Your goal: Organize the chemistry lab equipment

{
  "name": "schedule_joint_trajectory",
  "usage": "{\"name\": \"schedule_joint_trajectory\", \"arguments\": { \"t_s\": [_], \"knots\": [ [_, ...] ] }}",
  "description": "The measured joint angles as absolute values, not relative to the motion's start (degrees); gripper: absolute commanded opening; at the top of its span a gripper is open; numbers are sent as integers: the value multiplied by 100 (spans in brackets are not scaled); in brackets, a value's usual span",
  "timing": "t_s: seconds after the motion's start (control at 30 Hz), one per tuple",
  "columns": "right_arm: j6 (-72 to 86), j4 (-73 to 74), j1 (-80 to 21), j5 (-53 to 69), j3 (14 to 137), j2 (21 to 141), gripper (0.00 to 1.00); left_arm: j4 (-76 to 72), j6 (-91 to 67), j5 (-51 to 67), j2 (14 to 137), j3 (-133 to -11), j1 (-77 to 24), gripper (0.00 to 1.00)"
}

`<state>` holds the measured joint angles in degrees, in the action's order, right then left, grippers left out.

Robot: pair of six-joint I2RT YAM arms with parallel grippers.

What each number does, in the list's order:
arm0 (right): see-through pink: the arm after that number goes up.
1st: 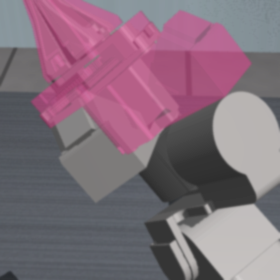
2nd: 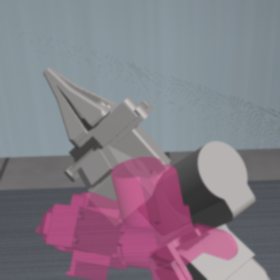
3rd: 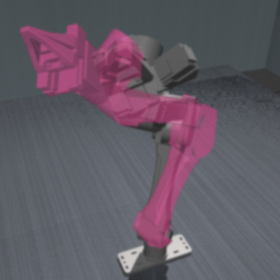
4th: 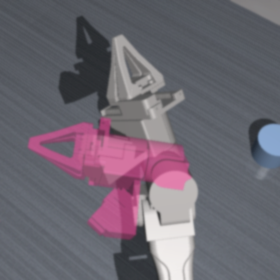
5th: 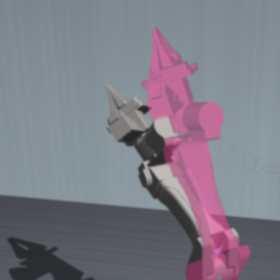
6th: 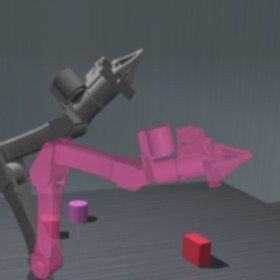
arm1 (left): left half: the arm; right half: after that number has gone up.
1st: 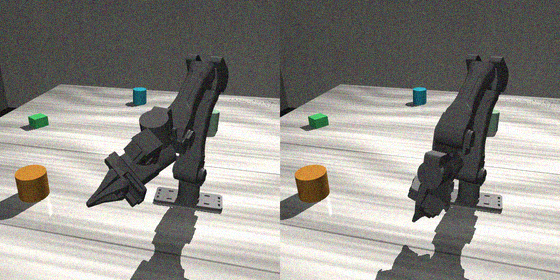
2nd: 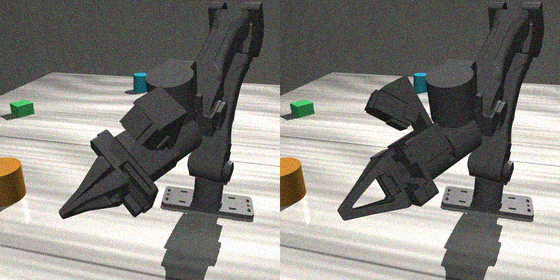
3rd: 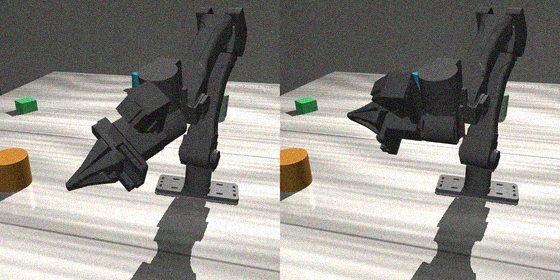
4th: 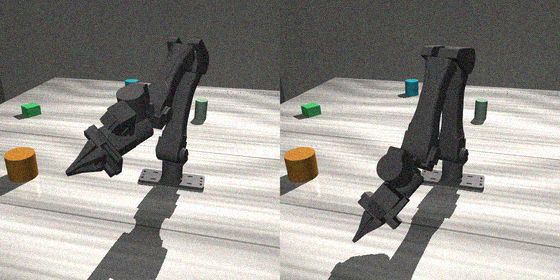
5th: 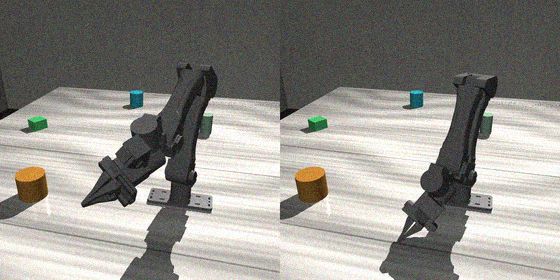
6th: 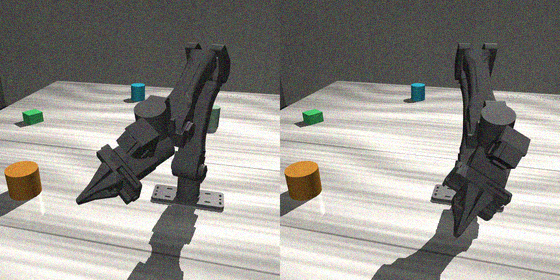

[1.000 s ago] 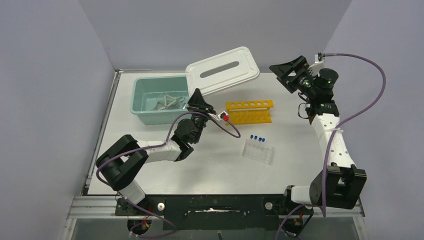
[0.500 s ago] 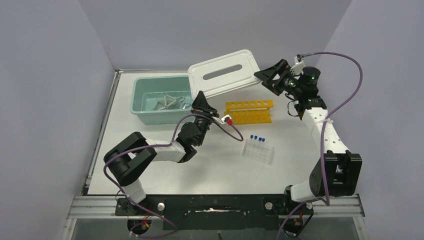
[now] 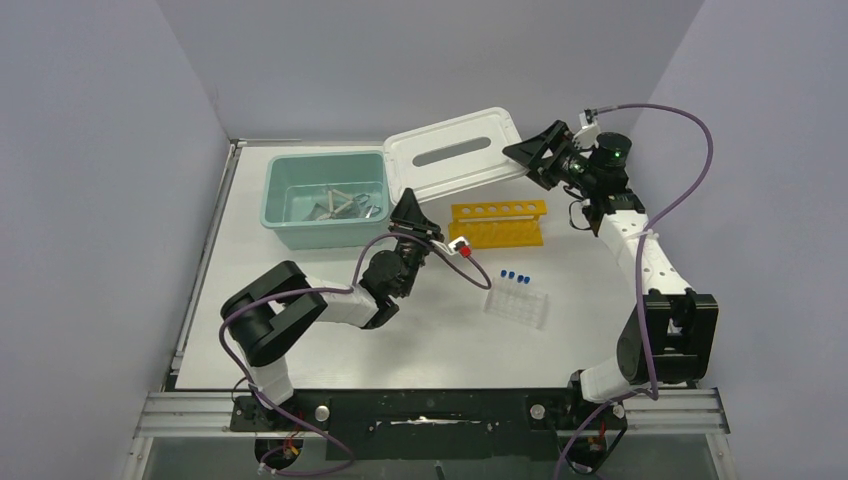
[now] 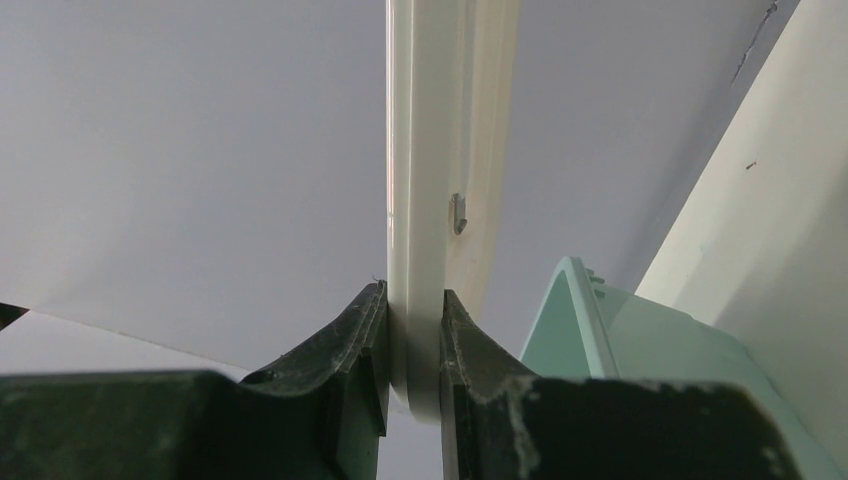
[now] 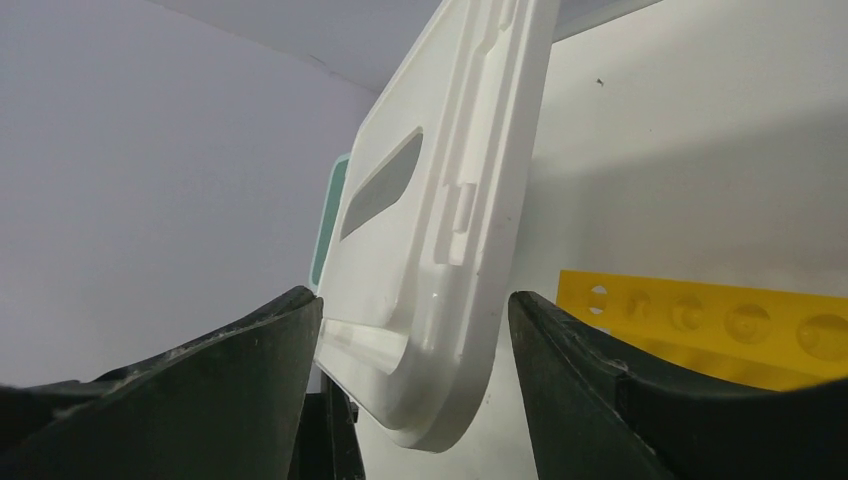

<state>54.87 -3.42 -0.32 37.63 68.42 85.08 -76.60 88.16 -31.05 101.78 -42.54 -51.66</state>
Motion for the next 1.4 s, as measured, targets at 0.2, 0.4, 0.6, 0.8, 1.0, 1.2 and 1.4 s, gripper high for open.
{"name": "schedule_joint_trajectory", "arguments": {
  "t_s": [0.2, 0.4, 0.6, 0.8, 1.0, 1.2, 1.4],
  "knots": [
    [5511, -421, -93, 3776, 6858, 8514, 58, -7747, 8879, -3135, 10259, -4300, -5177, 0],
    [5601, -528, -121, 3776, 6858, 8519, 47, -7918, 8879, -3183, 10322, -4318, -5236, 0],
    [5638, -666, -123, 3813, 6858, 8584, 35, -8016, 8882, -3234, 10322, -4322, -5284, 0],
    [5957, -864, -121, 3953, 6836, 8733, 16, -8160, 8962, -3345, 10475, -4324, -5317, 0],
    [6353, -1146, -121, 4123, 6764, 8733, 4, -8431, 8967, -3448, 10610, -4338, -5334, 0],
    [6576, -1767, -115, 4235, 6493, 8733, 0, -8473, 8993, -3586, 10610, -4346, -5360, 39],
    [6731, -2169, -121, 4397, 6316, 8733, 0, -8536, 8923, -3920, 10610, -4357, -5374, 69]
  ]
}}
